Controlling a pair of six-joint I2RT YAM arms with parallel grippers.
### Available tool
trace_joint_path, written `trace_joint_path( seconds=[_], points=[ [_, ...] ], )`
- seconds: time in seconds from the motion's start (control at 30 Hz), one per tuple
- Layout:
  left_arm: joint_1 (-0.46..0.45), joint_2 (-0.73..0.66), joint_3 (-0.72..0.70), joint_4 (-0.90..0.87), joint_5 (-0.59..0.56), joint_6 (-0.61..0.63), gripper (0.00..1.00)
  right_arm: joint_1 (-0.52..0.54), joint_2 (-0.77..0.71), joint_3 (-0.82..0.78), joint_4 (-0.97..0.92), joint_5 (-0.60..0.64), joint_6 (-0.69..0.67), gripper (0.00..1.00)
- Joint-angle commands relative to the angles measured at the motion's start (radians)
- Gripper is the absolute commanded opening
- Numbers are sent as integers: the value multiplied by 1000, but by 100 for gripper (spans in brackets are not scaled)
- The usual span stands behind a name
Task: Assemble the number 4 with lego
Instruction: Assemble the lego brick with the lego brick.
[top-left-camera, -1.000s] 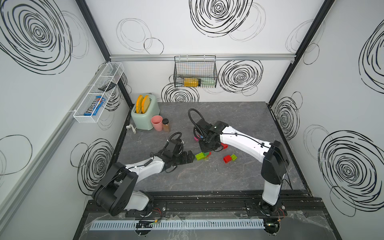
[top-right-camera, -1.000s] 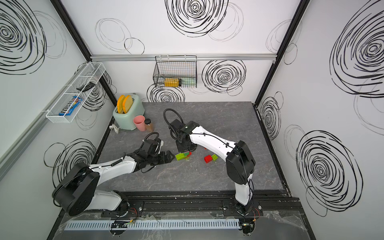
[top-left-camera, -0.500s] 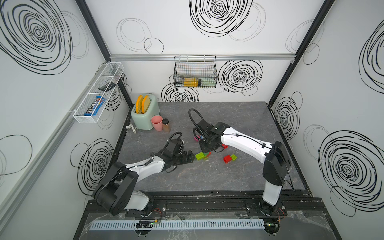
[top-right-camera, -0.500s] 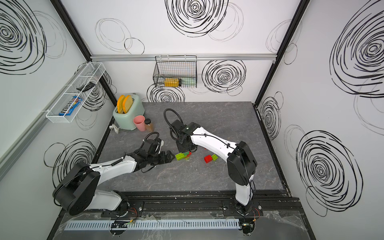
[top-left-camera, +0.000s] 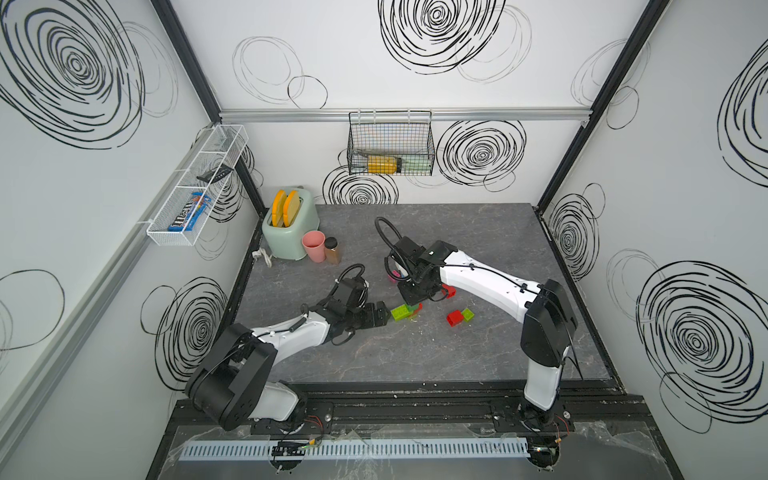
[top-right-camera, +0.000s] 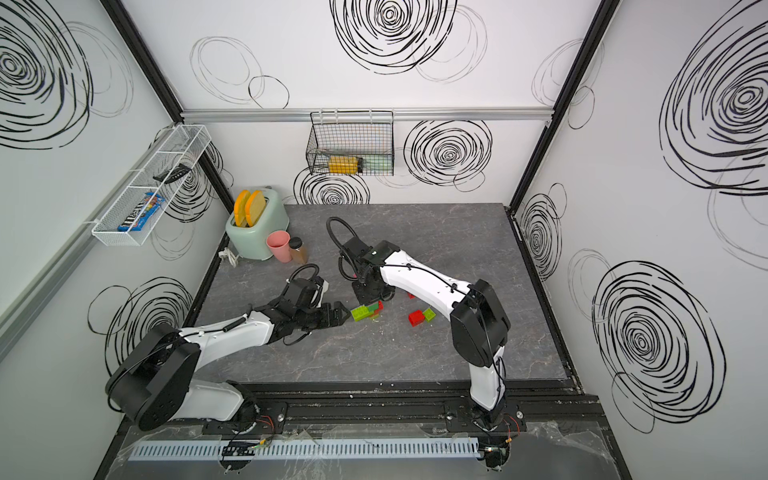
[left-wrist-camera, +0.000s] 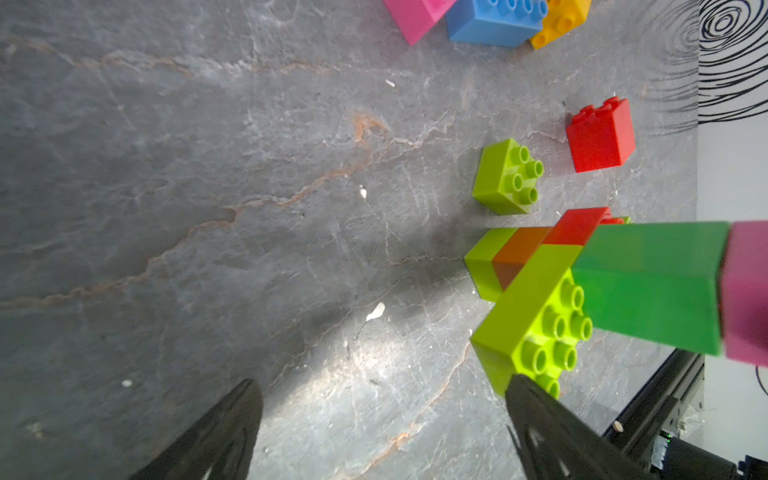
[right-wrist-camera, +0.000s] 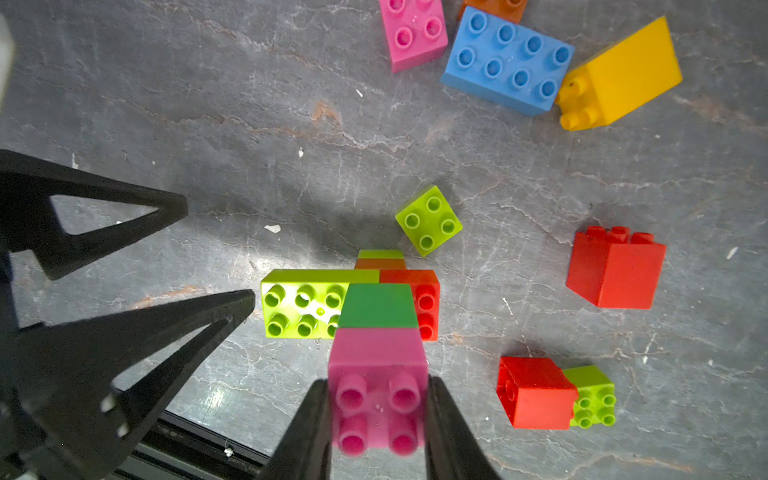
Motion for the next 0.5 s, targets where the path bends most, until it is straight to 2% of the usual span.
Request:
trace_joint_path(
  seconds=[0.0, 0.17, 0.47],
  points=[
    [-8, -3, 29, 21, 6, 17, 96, -5, 30, 17, -73, -23, -49, 0],
    [-8, -6, 29, 20, 3, 23, 96, -11, 61, -17, -106, -25, -43, 0],
    [4, -38, 30, 3, 2, 73, 96, 8, 105, -87, -125, -2, 67, 0]
  ],
)
